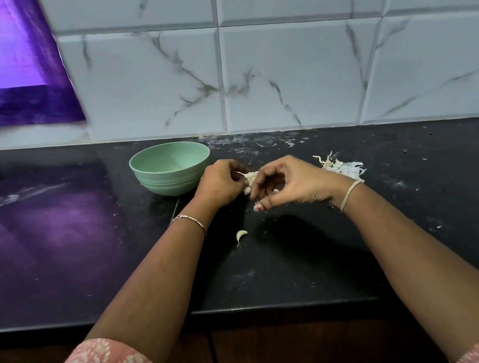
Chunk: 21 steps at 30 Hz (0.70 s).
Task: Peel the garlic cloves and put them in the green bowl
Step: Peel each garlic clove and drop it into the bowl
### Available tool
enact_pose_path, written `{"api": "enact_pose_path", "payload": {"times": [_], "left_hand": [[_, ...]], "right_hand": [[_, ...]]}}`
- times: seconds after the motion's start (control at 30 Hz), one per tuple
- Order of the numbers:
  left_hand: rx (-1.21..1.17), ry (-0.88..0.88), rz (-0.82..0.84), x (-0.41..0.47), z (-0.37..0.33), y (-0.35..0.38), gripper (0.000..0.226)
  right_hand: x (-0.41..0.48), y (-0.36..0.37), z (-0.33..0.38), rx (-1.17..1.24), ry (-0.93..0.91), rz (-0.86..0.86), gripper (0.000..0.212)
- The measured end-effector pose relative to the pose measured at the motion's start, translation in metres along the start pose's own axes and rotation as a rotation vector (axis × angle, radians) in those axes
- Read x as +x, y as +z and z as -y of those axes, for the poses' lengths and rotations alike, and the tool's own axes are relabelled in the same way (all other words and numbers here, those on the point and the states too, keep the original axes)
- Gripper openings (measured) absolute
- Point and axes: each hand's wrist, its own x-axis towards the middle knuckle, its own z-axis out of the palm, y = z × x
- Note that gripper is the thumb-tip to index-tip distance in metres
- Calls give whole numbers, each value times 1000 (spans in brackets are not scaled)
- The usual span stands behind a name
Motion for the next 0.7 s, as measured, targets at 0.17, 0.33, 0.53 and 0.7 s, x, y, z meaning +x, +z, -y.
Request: {"api": "enact_pose_path", "payload": {"times": [0.17,0.33,0.53,0.7], "left_hand": [[-32,-7,-23,-2,2,-3,17],[-6,-25,-31,-1,7,-4,13],[78,-33,-52,-3,6,-2,12],[86,-16,-99,-4,5,-4,15]], "right_hand": [[8,27,10,-104,-18,218,34],[9,33,8,-100,-51,241,22],[12,37,5,-140,-80,264,6],[12,18,1,11,-5,83,16]]}}
